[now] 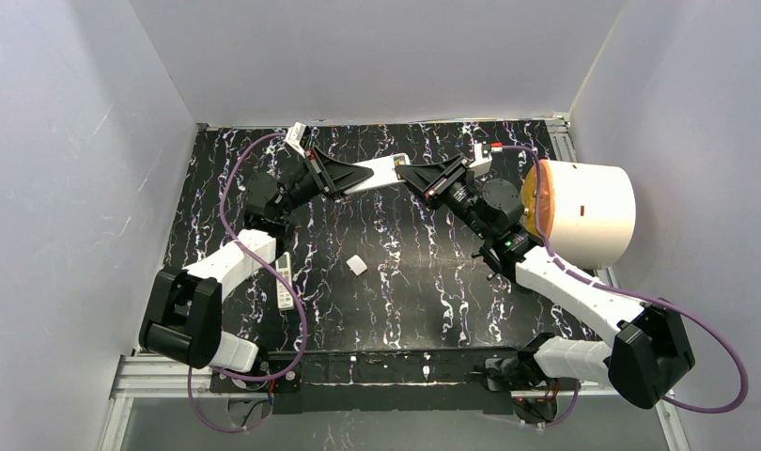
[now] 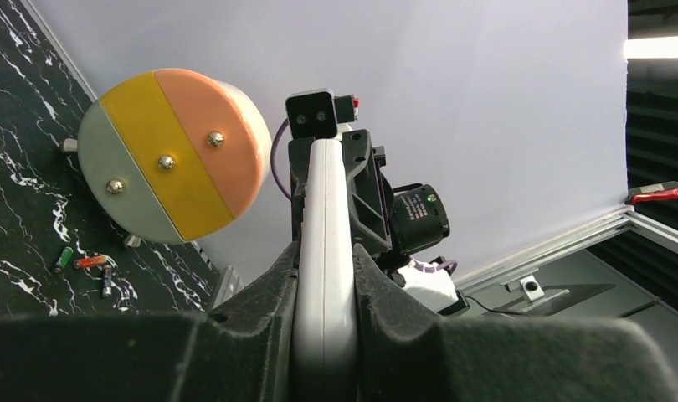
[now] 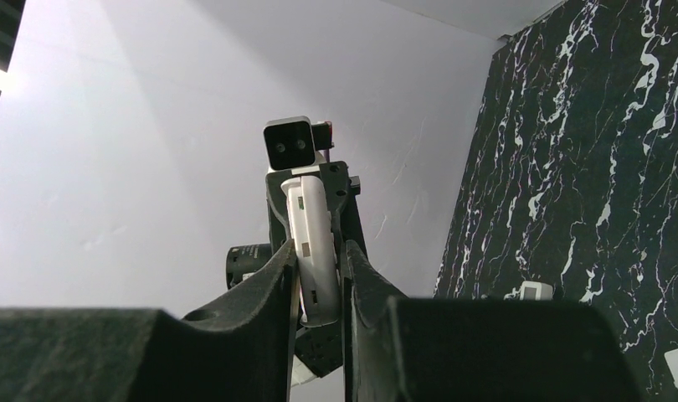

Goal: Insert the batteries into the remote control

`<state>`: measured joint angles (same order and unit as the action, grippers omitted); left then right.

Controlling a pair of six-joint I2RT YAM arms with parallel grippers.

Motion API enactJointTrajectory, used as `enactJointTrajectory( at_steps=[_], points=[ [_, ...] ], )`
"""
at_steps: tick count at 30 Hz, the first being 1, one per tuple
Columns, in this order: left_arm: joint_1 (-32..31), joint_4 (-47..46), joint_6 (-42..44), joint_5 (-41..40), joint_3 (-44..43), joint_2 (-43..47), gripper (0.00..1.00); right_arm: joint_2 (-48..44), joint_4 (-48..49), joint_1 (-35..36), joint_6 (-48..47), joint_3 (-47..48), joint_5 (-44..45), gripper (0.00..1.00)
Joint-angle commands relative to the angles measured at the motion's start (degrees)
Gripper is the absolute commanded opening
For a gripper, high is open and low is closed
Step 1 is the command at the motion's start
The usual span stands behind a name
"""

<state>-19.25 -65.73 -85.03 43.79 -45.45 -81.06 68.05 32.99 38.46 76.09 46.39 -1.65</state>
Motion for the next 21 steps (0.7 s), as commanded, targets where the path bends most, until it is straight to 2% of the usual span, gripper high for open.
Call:
enactJointTrajectory(
  at_steps=[1,2,6,8,11,15,21],
  points=[
    [-0.06,-2.95,1.69,0.16,-1.39,2.04,0.00,-0.19,1.01,-0.09,-0.76,1.51,-0.19,0.22],
    [-0.09,-2.94,1.83,0.23,-1.42,2.12,0.00,-0.22,1.14,-0.13,-0.84,1.51,-0.19,0.26],
    [-0.04,-2.94,3.50,0.79,-1.06,2.09,0.00,-0.84,1.53,-0.18,-0.88,1.44,0.08,0.64],
    [-0.06,-2.78,5.72,1.43,-0.72,2.34,0.00,-1.85,2.81,-0.56,-1.67,0.98,0.16,0.73],
    [0.15,-1.38,10.83,2.62,-0.44,3.40,0.00,-3.76,3.46,-2.22,-3.29,0.34,-1.02,0.80],
    [0.88,1.48,20.22,6.37,-0.51,6.34,0.00,-7.17,1.58,-5.76,-6.58,-0.88,-4.53,0.82],
    [2.00,7.91,35.71,11.97,1.20,14.59,0.00,-14.47,-12.76,-9.24,-15.91,-0.64,-0.95,0.83]
  ],
)
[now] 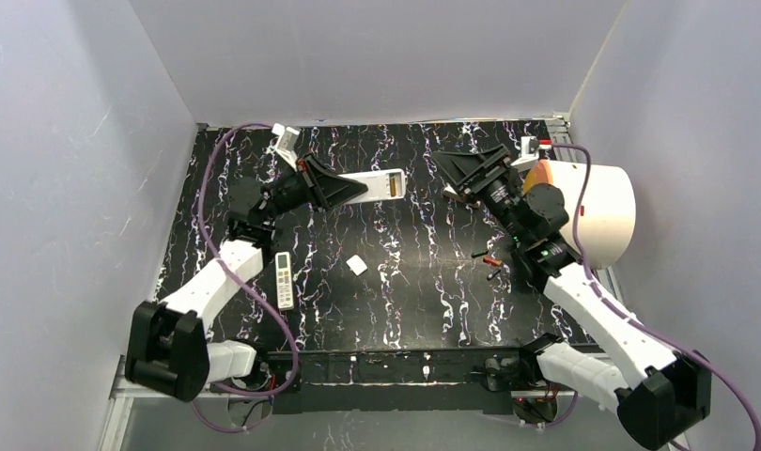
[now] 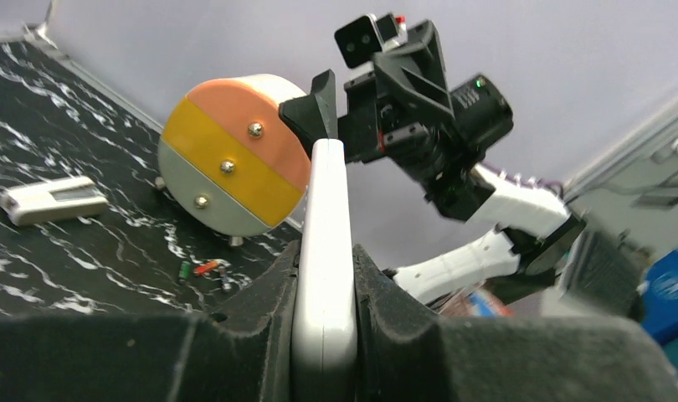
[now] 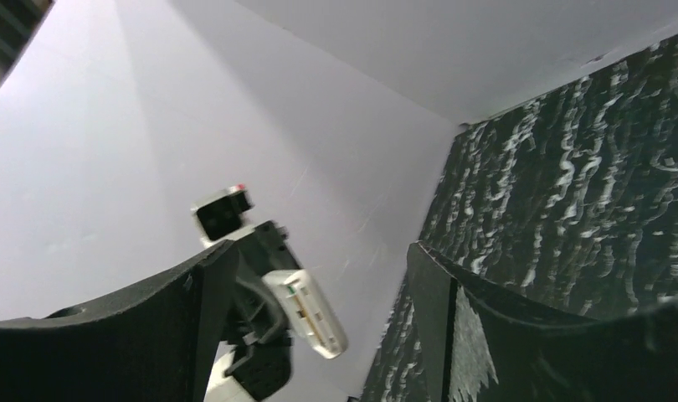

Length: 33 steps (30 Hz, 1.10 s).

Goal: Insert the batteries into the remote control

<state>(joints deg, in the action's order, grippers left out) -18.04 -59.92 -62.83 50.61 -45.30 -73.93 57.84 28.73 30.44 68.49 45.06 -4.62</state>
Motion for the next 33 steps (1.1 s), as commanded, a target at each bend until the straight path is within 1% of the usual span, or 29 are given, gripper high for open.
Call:
enactJointTrajectory(
  at_steps=[1,4,8,12,14,16,18,22,28,31,33],
  points=[
    [0.84,3.31,15.40,5.88,1.30,8.67,0.00,-4.60,-12.40,-1.22,-10.21,1.64,3.41,0.83],
    [0.90,6.39,19.85,8.26,1.57,11.32,0.00,-3.71,-22.99,-1.18,-15.23,5.53,7.69,0.82],
    [0.99,12.00,23.41,9.28,1.11,13.60,0.00,-0.57,-31.64,-1.20,-20.29,9.08,9.05,0.78],
    [0.99,15.92,25.38,7.97,1.66,15.00,0.00,5.95,-40.72,-1.13,-22.90,13.38,5.44,0.73],
    [1.04,16.80,25.89,7.23,2.51,15.80,0.00,8.97,-41.80,-0.37,-23.31,13.69,2.54,0.71],
    [1.06,17.61,26.48,6.75,3.41,16.73,0.00,11.49,-42.27,1.46,-23.83,13.66,2.55,0.70],
    [1.08,19.38,27.41,5.98,4.20,17.93,0.00,13.46,-43.29,3.40,-23.83,13.53,4.30,0.70],
    [1.08,25.89,29.72,3.19,5.47,21.17,0.00,17.72,-44.92,6.32,-24.16,13.47,10.08,0.70],
    [1.12,32.98,32.49,-1.50,7.93,25.76,0.00,27.20,-50.05,12.04,-25.87,17.26,16.74,0.69],
    [1.12,34.96,33.31,-3.04,8.93,27.12,0.00,30.36,-56.09,14.56,-25.59,20.47,24.47,0.68],
    [1.11,35.54,33.71,-3.69,9.46,27.14,0.00,31.33,-60.16,14.28,-25.60,20.84,30.73,0.68]
  ],
)
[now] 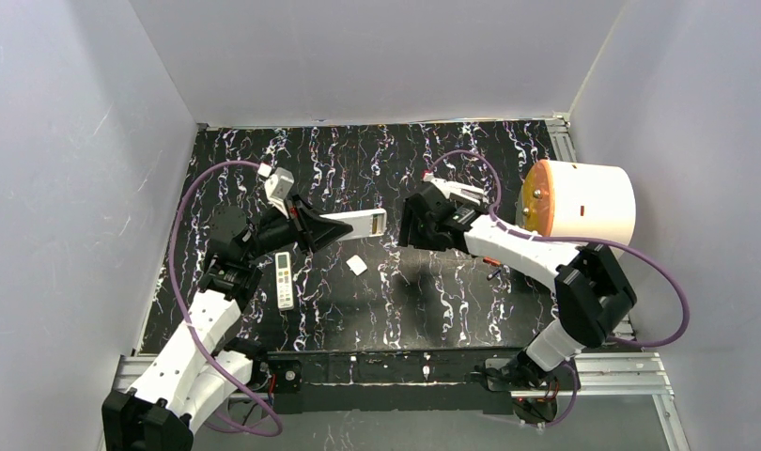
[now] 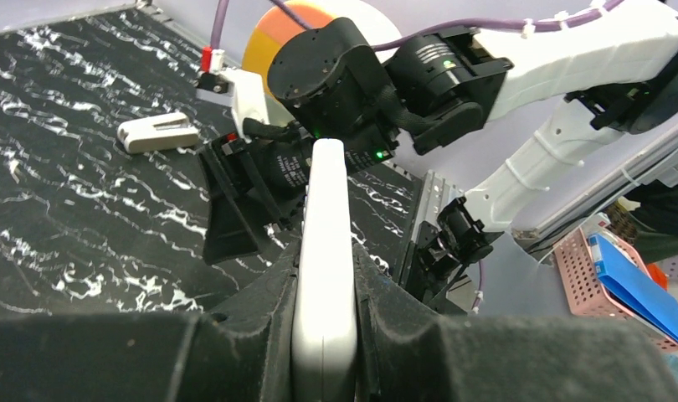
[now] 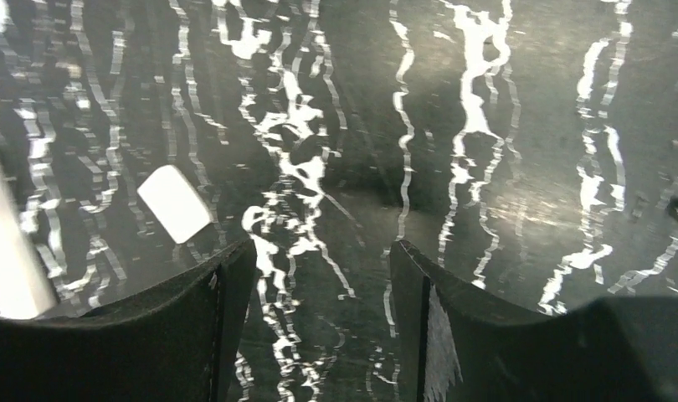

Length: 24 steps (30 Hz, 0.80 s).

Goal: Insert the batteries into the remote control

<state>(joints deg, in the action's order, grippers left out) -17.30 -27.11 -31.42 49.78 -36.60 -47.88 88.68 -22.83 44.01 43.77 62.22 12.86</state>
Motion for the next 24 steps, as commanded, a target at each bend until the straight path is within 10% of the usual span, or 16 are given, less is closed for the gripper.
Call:
enactJointTrajectory(
  at_steps=[1,24],
  points=[
    [0.38,2.85,2.43,-2.87,0.82,0.90,0.00,0.86,-10.85,0.20,-0.81,3.90,15.87,0.68],
    [0.38,3.76,3.38,-0.92,-0.12,-2.21,0.00,1.83,-11.81,-14.89,3.16,-3.92,22.30,0.52]
  ],
)
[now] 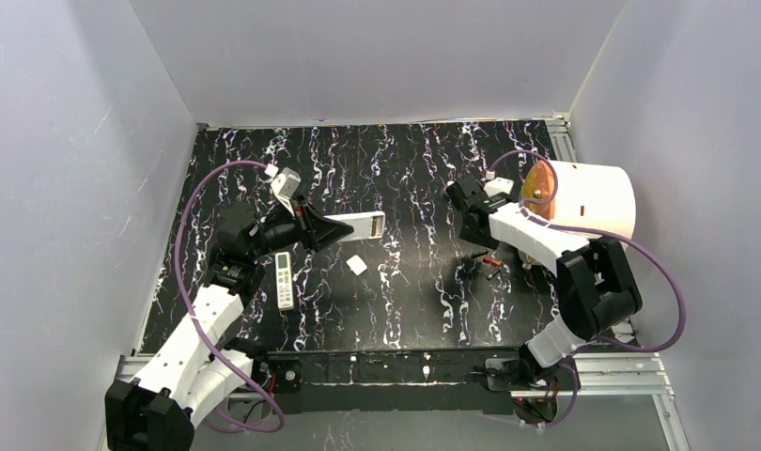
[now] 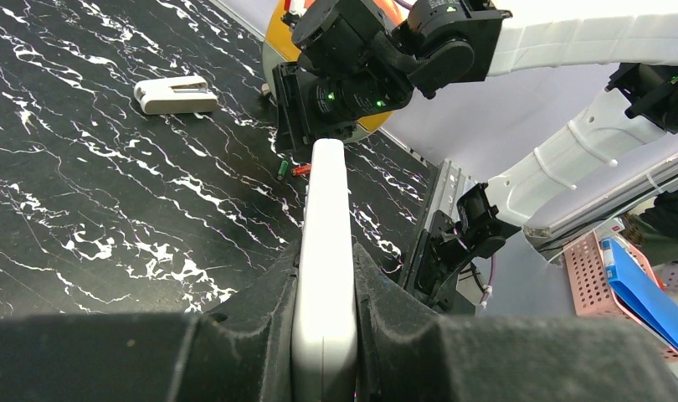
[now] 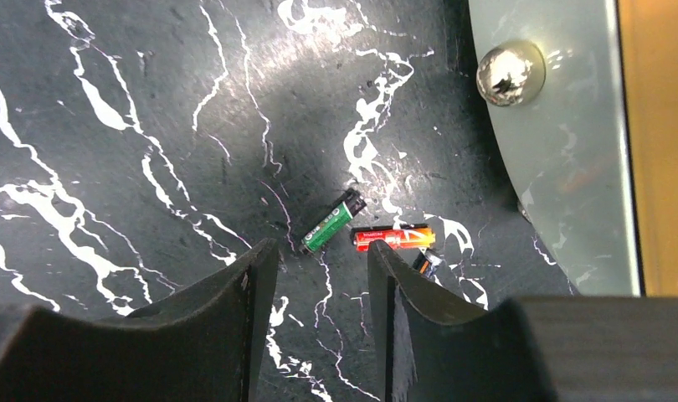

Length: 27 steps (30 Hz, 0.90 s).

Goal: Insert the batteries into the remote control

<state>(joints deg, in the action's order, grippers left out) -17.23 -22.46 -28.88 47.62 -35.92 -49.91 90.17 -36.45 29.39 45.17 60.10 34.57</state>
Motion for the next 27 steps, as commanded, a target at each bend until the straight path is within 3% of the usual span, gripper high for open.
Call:
enactJointTrajectory(
  at_steps=[1,27],
  points=[
    [0.33,-0.92,0.80,1.33,-0.89,-0.33,0.00,0.48,1.97,-0.41,1.99,-2.09,0.36,0.51],
    [0.32,-0.92,0.54,2.53,-0.99,-1.33,0.00,0.68,6.41,-3.18,-2.43,-5.61,-2.42,0.48]
  ],
)
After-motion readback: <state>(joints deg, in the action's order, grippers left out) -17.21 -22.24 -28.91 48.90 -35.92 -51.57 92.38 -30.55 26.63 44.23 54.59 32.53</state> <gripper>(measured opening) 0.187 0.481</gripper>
